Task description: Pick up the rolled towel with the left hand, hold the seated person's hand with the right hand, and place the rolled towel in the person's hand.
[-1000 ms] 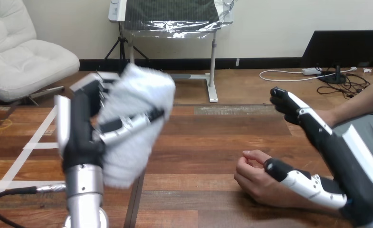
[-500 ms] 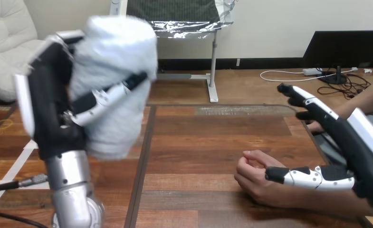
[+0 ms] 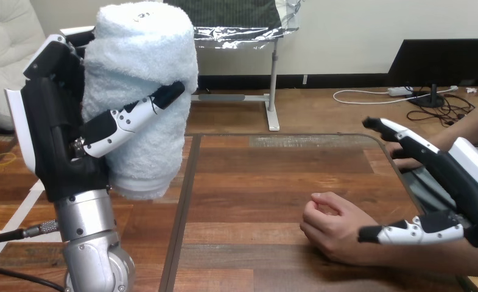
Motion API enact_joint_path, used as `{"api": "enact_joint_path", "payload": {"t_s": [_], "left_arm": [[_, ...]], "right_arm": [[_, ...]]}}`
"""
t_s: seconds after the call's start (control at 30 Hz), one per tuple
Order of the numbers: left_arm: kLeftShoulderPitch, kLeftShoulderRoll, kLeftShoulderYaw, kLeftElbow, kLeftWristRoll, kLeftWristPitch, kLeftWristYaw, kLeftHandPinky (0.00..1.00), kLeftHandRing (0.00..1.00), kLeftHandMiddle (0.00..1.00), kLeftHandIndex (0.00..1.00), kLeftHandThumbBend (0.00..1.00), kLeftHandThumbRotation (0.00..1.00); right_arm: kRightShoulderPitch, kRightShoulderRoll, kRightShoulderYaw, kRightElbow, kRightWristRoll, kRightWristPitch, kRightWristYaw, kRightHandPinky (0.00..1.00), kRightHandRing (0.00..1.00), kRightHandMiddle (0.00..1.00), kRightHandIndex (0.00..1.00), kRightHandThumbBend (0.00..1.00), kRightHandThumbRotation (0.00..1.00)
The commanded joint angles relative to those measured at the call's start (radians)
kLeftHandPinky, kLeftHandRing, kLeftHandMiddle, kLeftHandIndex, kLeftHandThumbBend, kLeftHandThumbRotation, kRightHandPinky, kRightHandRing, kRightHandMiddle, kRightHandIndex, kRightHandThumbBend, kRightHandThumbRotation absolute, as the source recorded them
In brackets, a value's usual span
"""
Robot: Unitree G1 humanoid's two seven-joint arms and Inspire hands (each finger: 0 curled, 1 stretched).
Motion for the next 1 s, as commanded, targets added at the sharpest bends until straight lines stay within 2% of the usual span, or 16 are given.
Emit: {"api": "enact_joint_path", "payload": {"t_s": [0.0,0.27,0.5,0.7,0.97], "left_arm": [[-0.049,-0.01,0.01,-0.019,-0.02,-0.018,-0.02,0.23,0.29,0.35,0.4,0.55,0.0],[-0.05,-0.017,0.02,0.003,-0.046,-0.029,-0.046,0.23,0.29,0.35,0.4,0.56,0.0],[-0.048,-0.024,0.025,0.012,-0.053,-0.03,-0.056,0.23,0.29,0.35,0.4,0.55,0.0],[-0.047,-0.029,0.027,0.018,-0.06,-0.031,-0.062,0.24,0.29,0.36,0.4,0.55,0.0],[-0.048,-0.03,0.033,0.021,-0.047,-0.031,-0.057,0.24,0.3,0.36,0.4,0.56,0.0]], "right_arm": [[-0.077,-0.061,-0.034,0.035,-0.005,-0.02,0.01,0.87,0.92,0.93,0.92,1.0,0.19],[-0.097,-0.118,-0.039,0.072,-0.016,-0.024,0.032,0.88,0.9,0.92,0.91,1.0,0.25],[-0.103,-0.179,-0.04,0.068,-0.032,0.024,0.081,0.89,0.9,0.92,0.92,1.0,0.28],[-0.113,-0.217,-0.035,0.078,-0.04,0.032,0.113,0.89,0.9,0.91,0.92,1.0,0.27],[-0.122,-0.244,-0.024,0.092,-0.059,0.044,0.135,0.88,0.88,0.89,0.9,1.0,0.24]]}}
